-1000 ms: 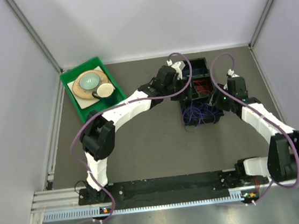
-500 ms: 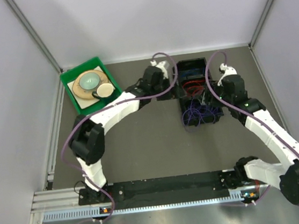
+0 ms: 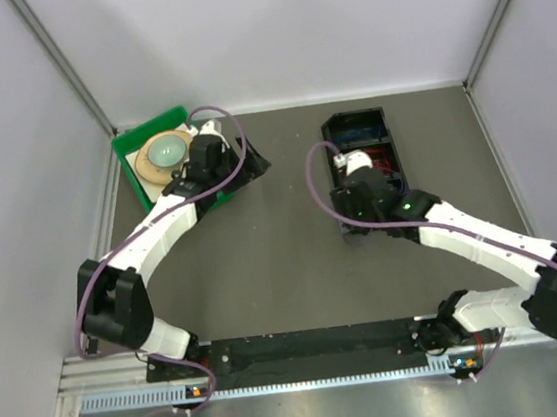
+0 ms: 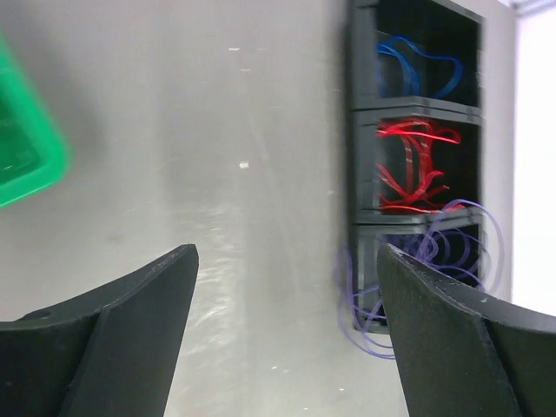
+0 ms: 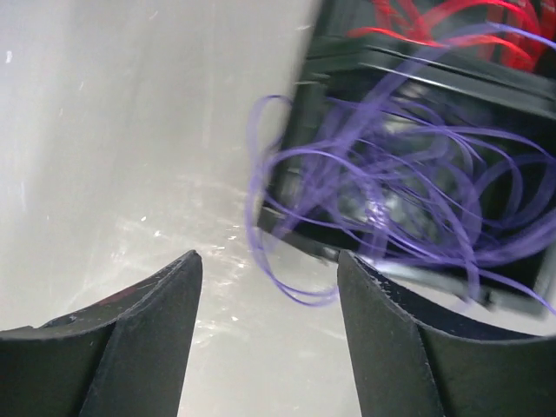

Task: Untangle the cables

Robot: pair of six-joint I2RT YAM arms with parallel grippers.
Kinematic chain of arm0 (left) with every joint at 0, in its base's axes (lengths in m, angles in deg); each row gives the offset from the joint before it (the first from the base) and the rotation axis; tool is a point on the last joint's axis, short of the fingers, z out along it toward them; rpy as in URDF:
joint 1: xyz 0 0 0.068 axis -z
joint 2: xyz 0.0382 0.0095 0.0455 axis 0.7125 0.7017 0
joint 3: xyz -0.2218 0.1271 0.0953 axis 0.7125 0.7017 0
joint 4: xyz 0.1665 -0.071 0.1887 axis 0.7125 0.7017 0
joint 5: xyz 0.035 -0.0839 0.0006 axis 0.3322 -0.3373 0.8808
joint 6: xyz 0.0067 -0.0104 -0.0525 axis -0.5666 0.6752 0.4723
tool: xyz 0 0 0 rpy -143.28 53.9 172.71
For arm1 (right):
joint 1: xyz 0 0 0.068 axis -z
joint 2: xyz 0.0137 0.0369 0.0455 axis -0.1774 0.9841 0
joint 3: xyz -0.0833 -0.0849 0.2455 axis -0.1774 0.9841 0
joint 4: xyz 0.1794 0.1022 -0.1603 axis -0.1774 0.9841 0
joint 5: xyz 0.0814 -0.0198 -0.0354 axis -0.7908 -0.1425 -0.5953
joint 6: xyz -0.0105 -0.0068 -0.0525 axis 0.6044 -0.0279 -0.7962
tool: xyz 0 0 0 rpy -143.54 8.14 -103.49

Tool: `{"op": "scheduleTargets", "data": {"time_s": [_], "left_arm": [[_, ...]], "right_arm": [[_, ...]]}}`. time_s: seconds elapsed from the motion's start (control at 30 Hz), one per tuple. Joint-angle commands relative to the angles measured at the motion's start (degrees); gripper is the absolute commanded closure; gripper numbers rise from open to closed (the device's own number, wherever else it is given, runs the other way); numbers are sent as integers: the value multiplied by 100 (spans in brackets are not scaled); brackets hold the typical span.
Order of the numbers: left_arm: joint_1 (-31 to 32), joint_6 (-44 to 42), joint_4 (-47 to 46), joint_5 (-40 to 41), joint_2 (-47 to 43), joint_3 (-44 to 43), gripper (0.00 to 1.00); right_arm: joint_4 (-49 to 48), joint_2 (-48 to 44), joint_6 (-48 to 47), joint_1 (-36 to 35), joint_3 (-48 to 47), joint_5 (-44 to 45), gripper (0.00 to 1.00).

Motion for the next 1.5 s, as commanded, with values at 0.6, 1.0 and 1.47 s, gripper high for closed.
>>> {"op": "scheduleTargets", "data": {"time_s": [0.6, 1.0, 1.47], "left_arm": [[-435, -140, 361, 287, -656, 500, 11], [-435, -149, 299, 251, -656, 623, 11], [-444, -122, 299, 286, -709, 702, 11]], "right_arm": [[-568, 2552, 57, -341, -1103, -117, 43], [-630, 2904, 31, -341, -1217, 278, 60], [-814, 3010, 57, -350, -1155, 532, 88]]}}
